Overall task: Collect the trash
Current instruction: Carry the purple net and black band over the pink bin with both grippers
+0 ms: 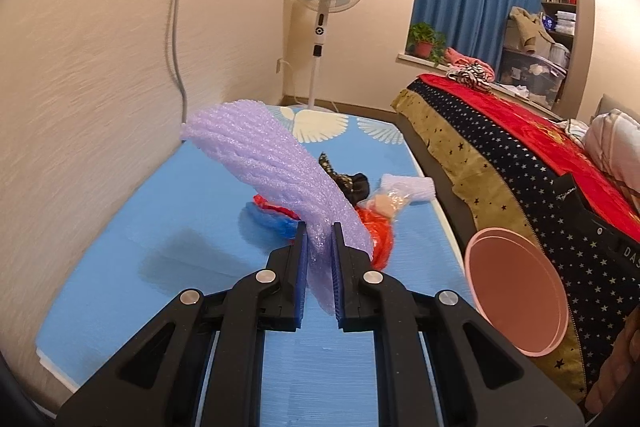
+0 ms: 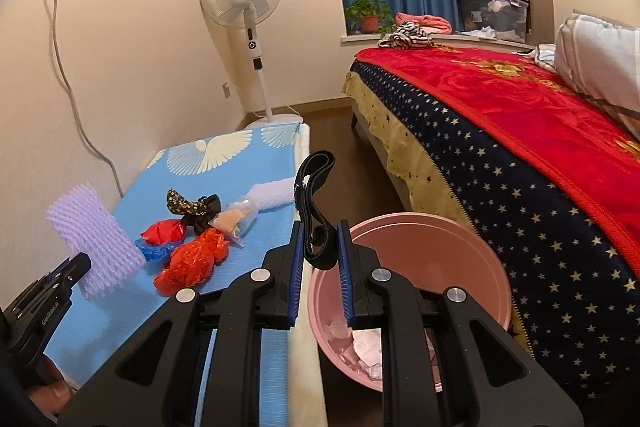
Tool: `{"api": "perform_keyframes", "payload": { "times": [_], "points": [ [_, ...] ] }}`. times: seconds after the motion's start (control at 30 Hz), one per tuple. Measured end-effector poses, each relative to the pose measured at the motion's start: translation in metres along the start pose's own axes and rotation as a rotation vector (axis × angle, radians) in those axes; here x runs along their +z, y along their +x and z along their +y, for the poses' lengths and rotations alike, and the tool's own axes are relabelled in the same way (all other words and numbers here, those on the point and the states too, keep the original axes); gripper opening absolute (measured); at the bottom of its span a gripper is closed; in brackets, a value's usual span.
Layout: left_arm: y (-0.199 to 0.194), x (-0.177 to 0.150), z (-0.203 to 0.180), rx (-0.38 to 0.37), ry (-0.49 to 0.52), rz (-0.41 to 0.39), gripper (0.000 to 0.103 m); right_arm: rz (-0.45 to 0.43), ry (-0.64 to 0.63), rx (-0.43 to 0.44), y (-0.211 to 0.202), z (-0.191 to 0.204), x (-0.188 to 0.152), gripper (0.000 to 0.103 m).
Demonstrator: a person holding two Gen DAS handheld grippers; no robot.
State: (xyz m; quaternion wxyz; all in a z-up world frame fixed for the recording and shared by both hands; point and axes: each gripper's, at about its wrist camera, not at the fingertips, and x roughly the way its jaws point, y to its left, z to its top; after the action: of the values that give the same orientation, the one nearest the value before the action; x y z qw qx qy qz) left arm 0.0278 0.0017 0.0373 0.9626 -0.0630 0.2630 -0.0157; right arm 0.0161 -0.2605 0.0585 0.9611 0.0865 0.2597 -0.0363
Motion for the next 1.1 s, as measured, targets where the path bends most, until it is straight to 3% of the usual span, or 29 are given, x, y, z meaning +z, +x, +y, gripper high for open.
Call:
{"api": "perform_keyframes", "payload": {
  "times": [1.1],
  "points": [
    [0.015,-0.004,-0.065,-0.199,0.114,-0.010,0.011,-0.036,0.081,-0.101,-0.002,-0.038,0.008,0.017]
  ]
}}
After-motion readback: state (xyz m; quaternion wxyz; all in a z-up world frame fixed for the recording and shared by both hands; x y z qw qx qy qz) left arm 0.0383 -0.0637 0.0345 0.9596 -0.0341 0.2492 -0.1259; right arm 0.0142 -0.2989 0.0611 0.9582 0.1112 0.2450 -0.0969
